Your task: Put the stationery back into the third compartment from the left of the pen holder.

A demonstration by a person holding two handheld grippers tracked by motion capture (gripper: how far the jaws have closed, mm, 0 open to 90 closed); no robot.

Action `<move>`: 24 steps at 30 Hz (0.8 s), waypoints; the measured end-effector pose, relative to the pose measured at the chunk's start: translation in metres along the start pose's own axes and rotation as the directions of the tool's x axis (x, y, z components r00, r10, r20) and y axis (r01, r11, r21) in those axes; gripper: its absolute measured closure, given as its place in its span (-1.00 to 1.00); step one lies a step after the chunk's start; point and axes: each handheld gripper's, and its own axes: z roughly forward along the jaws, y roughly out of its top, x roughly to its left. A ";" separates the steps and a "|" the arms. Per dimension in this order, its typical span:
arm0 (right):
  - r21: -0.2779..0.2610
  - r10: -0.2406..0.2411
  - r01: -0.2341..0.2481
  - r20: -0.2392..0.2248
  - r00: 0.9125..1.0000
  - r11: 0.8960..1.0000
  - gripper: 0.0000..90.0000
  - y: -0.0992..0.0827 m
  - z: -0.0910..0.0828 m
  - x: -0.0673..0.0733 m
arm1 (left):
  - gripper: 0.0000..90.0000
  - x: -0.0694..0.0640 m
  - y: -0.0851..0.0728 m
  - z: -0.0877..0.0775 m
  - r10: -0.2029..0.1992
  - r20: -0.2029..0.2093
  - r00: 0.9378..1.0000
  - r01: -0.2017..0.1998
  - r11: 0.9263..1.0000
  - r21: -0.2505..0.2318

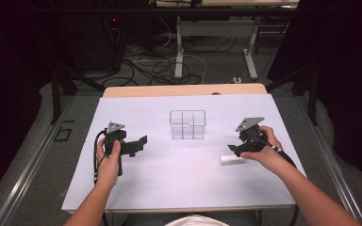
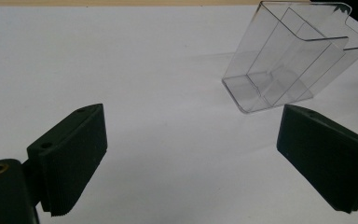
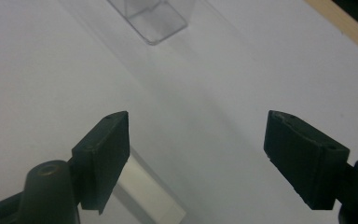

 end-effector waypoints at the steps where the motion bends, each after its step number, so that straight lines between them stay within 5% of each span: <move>1: -0.017 -0.044 0.044 -0.005 0.999 0.999 -0.44 0.001 0.002 0.002 | -0.81 0.001 0.000 0.000 -0.002 0.001 1.000 0.002 1.000 0.004; 5: -0.001 -0.182 0.183 -0.064 0.981 0.983 -0.32 0.007 0.004 0.009 | -0.81 0.003 0.000 -0.001 -0.011 -0.005 1.000 0.011 1.000 -0.006; 11: 0.017 -0.328 0.335 -0.160 0.931 0.942 -0.11 0.013 0.008 0.019 | -0.81 0.004 0.000 -0.002 -0.008 -0.001 1.000 0.008 1.000 0.010; 16: 0.040 -0.365 0.381 -0.212 0.907 0.924 -0.06 0.013 0.015 0.024 | -0.81 0.003 -0.001 0.000 -0.011 -0.007 1.000 0.011 1.000 -0.001; 21: 0.060 -0.387 0.410 -0.231 0.893 0.910 -0.05 0.011 0.018 0.028 | -0.81 0.004 -0.001 0.000 -0.009 -0.007 1.000 0.009 1.000 0.013; 24: 0.058 -0.426 0.449 -0.229 0.875 0.892 -0.07 0.010 0.021 0.029 | -0.81 0.004 -0.001 0.000 -0.009 -0.007 1.000 0.009 1.000 0.014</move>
